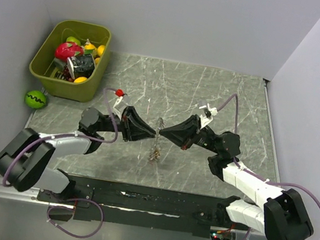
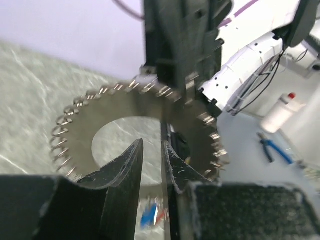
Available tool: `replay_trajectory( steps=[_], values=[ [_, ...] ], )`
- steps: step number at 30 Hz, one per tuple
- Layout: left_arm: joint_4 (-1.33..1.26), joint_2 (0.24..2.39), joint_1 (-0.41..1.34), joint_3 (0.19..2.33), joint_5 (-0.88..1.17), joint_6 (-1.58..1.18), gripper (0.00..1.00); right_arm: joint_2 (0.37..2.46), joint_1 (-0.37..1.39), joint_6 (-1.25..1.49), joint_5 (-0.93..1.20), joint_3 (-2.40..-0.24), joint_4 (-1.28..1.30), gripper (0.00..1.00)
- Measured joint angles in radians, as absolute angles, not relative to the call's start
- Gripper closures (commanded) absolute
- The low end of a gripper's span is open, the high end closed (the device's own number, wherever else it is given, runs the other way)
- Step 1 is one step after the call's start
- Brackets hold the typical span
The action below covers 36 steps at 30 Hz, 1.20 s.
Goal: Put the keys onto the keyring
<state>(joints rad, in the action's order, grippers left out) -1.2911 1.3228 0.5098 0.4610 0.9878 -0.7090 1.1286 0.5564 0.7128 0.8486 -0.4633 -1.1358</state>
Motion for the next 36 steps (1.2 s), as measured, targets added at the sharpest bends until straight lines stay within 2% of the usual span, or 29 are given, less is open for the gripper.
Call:
replay_trajectory(
  steps=[6,10,17,22,28,36],
  values=[
    [-1.294,1.416,0.510,0.472,0.987,-0.845,0.75,1.129,0.556,0.721,0.845,-0.463,-1.153,1.00],
    [-1.296,1.422,0.510,0.484,0.986,-0.878,0.69,1.129,0.556,0.721,0.845,-0.463,-1.152,1.00],
    [-1.294,1.316,0.510,0.485,0.970,-0.804,0.71,1.123,0.556,0.709,0.830,-0.463,-1.147,1.00],
    [-1.317,1.233,0.513,0.485,0.971,-0.744,0.68,1.119,0.556,0.706,0.827,-0.463,-1.146,1.00],
    [-1.317,1.272,0.527,0.492,0.971,-0.746,0.66,1.119,0.556,0.709,0.827,-0.463,-1.147,1.00],
    [-1.312,1.287,0.548,0.521,0.971,-0.740,0.68,1.119,0.556,0.709,0.827,-0.463,-1.147,1.00]
  ],
)
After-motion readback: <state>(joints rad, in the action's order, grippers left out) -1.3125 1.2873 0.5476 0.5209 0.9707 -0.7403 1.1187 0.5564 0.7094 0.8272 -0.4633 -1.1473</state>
